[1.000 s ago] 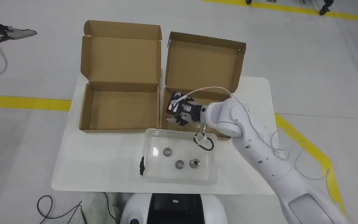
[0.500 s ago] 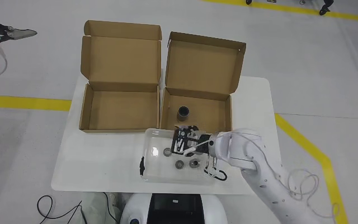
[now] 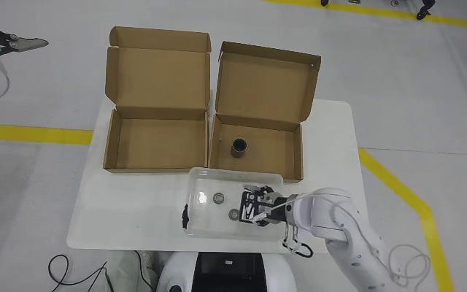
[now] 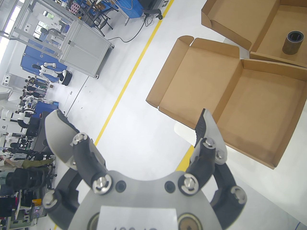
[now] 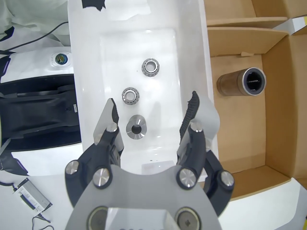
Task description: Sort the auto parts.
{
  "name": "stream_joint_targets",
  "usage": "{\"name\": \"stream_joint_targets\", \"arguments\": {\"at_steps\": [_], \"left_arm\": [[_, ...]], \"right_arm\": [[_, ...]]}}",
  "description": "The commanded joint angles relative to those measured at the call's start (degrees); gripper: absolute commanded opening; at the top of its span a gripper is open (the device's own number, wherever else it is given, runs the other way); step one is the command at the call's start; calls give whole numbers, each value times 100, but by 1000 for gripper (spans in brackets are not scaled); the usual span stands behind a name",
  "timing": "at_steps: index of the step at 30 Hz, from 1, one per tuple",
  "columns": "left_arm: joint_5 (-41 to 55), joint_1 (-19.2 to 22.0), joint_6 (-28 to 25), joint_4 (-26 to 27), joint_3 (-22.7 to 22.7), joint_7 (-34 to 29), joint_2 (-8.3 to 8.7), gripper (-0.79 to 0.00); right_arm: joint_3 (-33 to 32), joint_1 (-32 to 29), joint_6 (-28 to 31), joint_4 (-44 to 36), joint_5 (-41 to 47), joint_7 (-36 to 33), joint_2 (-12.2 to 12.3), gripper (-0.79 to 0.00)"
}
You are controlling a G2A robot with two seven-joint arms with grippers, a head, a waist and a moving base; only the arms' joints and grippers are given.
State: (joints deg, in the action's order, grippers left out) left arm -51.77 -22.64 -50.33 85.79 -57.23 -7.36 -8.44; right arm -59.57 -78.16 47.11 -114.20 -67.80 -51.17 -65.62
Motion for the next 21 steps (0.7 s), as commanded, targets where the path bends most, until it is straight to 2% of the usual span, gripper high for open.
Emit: {"name": "stream_joint_targets", "arguments": {"at_steps": [1,21], "left_arm": [[0,0,0,0,0,0,0,0],[0,0,0,0,0,0,0,0]], "right_arm": [[11,-54,-26,45,-9,1,19,-271],[430,117,-575,545,-41,-471,76,-289]]}}
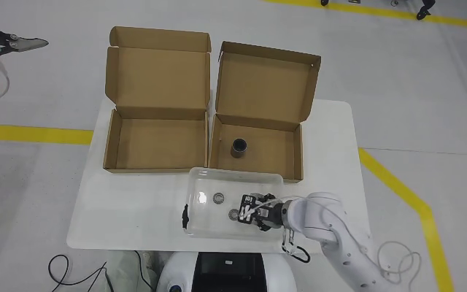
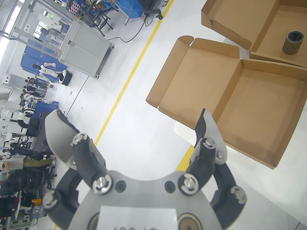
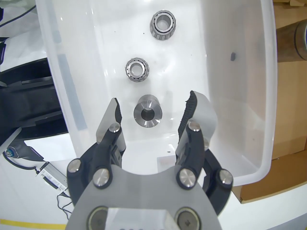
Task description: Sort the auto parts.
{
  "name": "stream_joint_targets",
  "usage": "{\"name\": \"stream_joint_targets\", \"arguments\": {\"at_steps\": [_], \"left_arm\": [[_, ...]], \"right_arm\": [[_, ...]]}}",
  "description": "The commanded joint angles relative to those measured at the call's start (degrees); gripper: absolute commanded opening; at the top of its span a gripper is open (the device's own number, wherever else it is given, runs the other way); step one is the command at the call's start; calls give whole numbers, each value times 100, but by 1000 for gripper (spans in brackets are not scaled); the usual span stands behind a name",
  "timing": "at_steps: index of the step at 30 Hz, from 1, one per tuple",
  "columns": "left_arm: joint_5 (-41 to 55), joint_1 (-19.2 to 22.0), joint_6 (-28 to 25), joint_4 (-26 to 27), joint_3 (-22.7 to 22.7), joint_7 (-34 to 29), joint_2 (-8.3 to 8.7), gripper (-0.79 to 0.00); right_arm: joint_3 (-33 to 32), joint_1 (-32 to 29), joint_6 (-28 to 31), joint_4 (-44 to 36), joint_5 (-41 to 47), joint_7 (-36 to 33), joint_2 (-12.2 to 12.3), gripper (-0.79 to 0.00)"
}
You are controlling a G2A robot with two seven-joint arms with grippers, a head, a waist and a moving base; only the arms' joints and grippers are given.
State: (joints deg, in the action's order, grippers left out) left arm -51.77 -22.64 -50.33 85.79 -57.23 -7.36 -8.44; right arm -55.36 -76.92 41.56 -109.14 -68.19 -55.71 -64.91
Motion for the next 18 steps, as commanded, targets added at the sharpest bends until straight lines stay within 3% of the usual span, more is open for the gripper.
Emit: {"name": "stream_joint_targets", "arguments": {"at_steps": [1,18], "left_arm": [[0,0,0,0,0,0,0,0],[0,0,0,0,0,0,0,0]], "right_arm": [[17,-4,-61,69,-10,-67,10,-289],[487,432,-293,556,126,-514,-24,-320]]}}
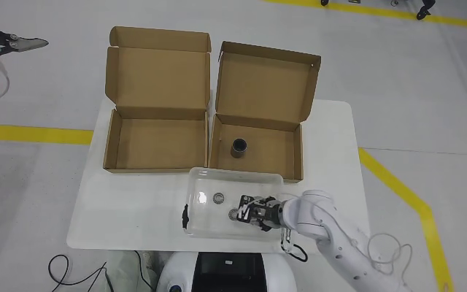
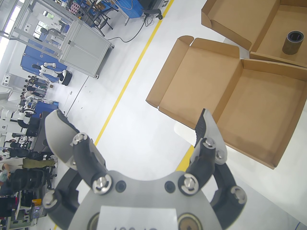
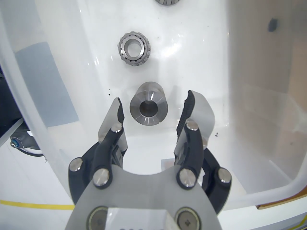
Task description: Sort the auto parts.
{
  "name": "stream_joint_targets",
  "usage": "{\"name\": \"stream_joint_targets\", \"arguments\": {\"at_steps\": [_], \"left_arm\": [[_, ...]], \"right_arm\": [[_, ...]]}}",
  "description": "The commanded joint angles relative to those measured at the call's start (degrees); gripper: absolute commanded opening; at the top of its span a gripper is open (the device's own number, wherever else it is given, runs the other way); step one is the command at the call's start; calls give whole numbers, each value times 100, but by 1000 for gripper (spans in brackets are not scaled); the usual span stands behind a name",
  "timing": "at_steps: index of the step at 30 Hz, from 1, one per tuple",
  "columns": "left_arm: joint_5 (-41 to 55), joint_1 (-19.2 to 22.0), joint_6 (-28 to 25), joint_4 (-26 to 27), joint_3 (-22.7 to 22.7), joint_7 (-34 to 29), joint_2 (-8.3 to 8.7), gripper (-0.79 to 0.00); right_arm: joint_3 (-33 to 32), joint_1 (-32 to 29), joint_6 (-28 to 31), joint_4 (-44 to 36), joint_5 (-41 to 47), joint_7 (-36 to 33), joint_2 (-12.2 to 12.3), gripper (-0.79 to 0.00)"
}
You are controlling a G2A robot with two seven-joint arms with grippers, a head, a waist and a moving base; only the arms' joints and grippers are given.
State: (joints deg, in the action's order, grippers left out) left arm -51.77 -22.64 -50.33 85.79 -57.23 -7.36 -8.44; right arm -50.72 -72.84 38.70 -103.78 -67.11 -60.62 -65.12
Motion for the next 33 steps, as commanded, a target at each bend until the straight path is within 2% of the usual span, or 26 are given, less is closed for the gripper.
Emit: {"name": "stream_joint_targets", "arguments": {"at_steps": [1,4,8,13,15,17,18,23,33], "left_arm": [[0,0,0,0,0,0,0,0],[0,0,0,0,0,0,0,0],[0,0,0,0,0,0,0,0],[0,0,0,0,0,0,0,0],[0,0,0,0,0,0,0,0],[0,0,0,0,0,0,0,0],[0,0,0,0,0,0,0,0],[0,0,0,0,0,0,0,0],[0,0,0,0,0,0,0,0]], "right_arm": [[64,69,-21,55,50,-49,-10,-323],[133,143,-62,105,81,-79,-21,-360],[227,224,-102,170,95,-107,-30,-505],[349,319,-155,214,144,-152,-46,-570],[397,361,-168,213,148,-198,-51,-634],[434,406,-195,202,166,-254,-55,-754],[450,426,-209,188,180,-278,-58,-785],[477,489,-194,24,219,-183,-53,-785],[299,496,40,-198,24,731,11,-785]]}}
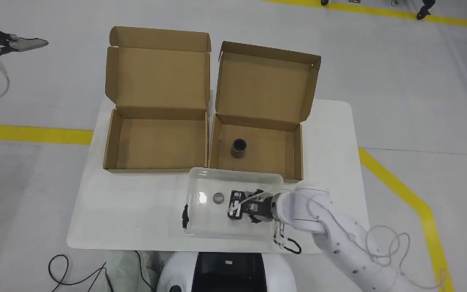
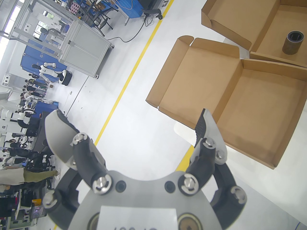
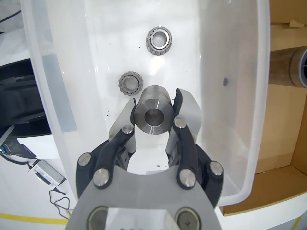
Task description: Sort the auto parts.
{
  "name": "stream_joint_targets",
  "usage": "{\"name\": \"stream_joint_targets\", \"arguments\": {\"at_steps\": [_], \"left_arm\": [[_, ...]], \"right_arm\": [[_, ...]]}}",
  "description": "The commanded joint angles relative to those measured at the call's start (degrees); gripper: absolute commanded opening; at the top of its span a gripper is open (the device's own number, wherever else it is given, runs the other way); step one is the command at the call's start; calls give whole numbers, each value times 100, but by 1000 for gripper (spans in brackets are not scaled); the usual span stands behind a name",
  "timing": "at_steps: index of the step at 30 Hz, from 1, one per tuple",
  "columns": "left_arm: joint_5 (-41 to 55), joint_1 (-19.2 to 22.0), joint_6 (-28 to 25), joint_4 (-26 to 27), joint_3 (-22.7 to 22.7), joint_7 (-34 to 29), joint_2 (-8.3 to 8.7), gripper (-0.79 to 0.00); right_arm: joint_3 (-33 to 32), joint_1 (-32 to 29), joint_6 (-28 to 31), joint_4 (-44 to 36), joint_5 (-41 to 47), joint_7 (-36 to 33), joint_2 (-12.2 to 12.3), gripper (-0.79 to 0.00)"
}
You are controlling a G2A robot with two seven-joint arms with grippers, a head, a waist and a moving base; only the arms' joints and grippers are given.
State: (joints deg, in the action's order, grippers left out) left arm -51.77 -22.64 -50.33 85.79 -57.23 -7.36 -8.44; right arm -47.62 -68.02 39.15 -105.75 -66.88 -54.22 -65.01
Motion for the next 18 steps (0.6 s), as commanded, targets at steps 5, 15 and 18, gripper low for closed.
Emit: {"name": "stream_joint_targets", "arguments": {"at_steps": [5,15,18], "left_arm": [[0,0,0,0,0,0,0,0],[0,0,0,0,0,0,0,0],[0,0,0,0,0,0,0,0]], "right_arm": [[-82,109,159,149,-1,875,-4,-785],[-425,255,458,518,-69,3339,-15,-785],[-423,311,577,596,-110,3996,-37,-785]]}}
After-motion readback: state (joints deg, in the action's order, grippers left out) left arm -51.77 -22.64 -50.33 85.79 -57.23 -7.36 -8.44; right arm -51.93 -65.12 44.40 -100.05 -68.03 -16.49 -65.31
